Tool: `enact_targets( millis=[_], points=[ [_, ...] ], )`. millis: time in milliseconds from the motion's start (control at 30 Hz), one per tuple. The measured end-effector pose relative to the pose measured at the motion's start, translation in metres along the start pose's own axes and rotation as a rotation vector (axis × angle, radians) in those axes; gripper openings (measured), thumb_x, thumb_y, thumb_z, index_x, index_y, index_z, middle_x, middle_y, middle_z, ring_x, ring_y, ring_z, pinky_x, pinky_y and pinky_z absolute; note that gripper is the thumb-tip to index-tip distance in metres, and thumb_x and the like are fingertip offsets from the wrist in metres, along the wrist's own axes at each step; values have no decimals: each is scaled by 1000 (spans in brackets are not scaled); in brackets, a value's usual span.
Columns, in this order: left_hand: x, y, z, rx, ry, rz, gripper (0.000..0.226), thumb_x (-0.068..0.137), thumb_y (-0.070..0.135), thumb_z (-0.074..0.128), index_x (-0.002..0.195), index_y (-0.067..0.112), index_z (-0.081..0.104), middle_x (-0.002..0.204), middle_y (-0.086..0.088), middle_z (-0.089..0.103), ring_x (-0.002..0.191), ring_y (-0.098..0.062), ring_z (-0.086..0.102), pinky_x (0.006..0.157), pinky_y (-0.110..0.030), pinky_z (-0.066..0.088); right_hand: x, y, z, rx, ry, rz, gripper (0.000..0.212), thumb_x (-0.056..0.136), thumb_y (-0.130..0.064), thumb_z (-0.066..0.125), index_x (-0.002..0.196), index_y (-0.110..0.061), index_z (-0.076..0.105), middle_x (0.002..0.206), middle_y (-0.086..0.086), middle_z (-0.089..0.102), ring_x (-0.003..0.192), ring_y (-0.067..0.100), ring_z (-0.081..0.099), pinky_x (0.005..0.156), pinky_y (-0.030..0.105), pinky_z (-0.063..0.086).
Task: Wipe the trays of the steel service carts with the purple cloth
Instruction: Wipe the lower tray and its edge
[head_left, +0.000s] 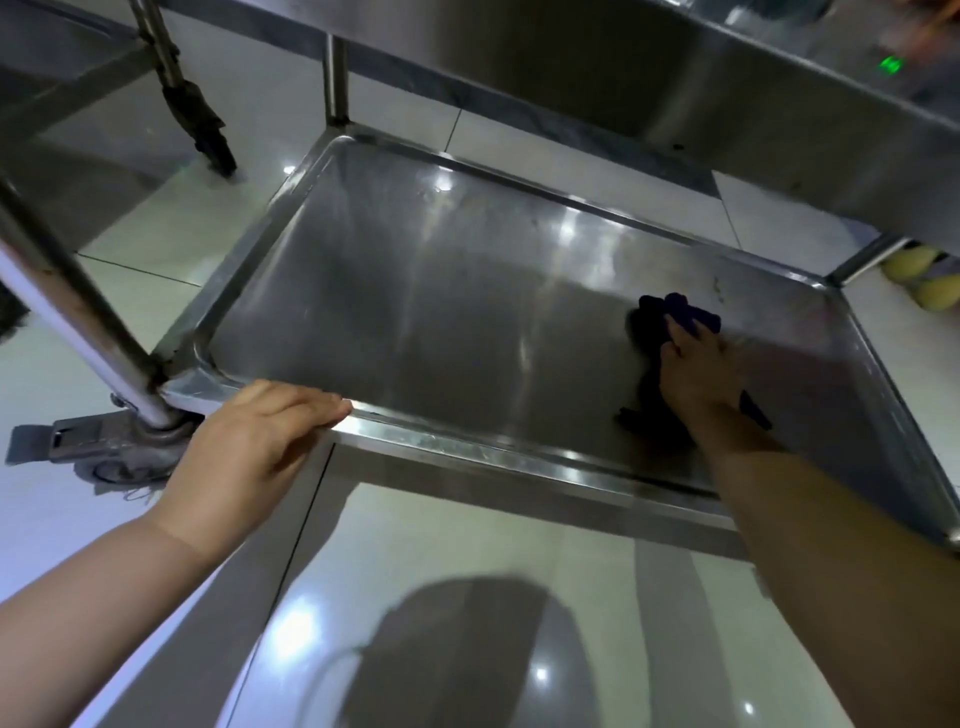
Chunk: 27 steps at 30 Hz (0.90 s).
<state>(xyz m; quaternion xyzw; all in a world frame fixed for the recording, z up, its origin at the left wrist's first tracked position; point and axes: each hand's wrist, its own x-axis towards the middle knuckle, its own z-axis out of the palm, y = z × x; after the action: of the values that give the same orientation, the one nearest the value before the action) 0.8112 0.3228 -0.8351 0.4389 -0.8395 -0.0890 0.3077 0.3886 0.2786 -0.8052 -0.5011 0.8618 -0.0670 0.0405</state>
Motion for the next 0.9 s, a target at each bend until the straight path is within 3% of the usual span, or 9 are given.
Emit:
enact_targets(
  millis=[167, 300, 367, 467, 667, 733, 800, 900],
  points=[
    [1, -7, -1, -23, 17, -36, 26, 81, 16, 58, 100, 7, 74, 96, -3, 71, 91, -13, 52, 80, -13, 34, -36, -71, 10, 0, -14, 41, 49, 104, -32, 26, 152, -35, 18, 161, 3, 11, 145, 34, 9, 114, 49, 15],
    [1, -8, 0, -45, 19, -43, 24, 82, 16, 58, 99, 7, 74, 96, -2, 71, 92, -13, 52, 85, -12, 35, -68, -163, 26, -40, -60, -258, 50, 103, -30, 29, 152, -35, 19, 161, 4, 10, 146, 34, 5, 114, 50, 13],
    [-1, -7, -4, 7, 36, -62, 28, 84, 24, 53, 95, 9, 73, 93, -3, 69, 90, -15, 50, 79, -19, 36, -89, -206, 33, -47, -109, -452, 49, 104, -32, 28, 152, -37, 17, 162, 4, 8, 147, 32, 2, 114, 50, 10],
    [-5, -6, -13, 125, 125, -184, 18, 74, 26, 65, 84, 11, 70, 82, -2, 62, 85, -18, 43, 68, -26, 32, -113, -242, 39, -69, -176, -706, 49, 104, -33, 28, 151, -41, 16, 162, 2, 7, 147, 29, 0, 114, 49, 9],
    [-11, 2, -16, 192, 99, -244, 16, 75, 17, 80, 83, 9, 69, 82, -6, 60, 83, -23, 47, 62, -31, 38, -118, -209, 29, -23, -305, -960, 49, 104, -32, 33, 149, -45, 18, 162, -8, 6, 147, 16, -3, 116, 41, 5],
    [-6, 13, -17, 256, 82, -139, 13, 82, 18, 67, 88, 7, 70, 88, -9, 61, 80, -31, 53, 58, -36, 44, -110, -185, 25, 2, -308, -968, 49, 104, -33, 34, 149, -45, 21, 161, -9, 8, 147, 14, -1, 116, 40, 5],
    [5, 30, -13, 271, 21, 8, 23, 80, 18, 53, 94, 9, 69, 93, -8, 63, 81, -32, 55, 60, -37, 47, -100, -157, 22, -10, -280, -945, 48, 103, -33, 35, 148, -46, 23, 161, -10, 11, 147, 15, 2, 117, 40, 8],
    [19, 53, 4, 269, -87, 179, 27, 74, 16, 56, 96, 14, 70, 91, -3, 64, 81, -25, 56, 61, -31, 47, -80, -108, 16, -14, -254, -870, 48, 103, -33, 37, 148, -45, 24, 160, -9, 15, 147, 18, 7, 115, 39, 11]
  ],
)
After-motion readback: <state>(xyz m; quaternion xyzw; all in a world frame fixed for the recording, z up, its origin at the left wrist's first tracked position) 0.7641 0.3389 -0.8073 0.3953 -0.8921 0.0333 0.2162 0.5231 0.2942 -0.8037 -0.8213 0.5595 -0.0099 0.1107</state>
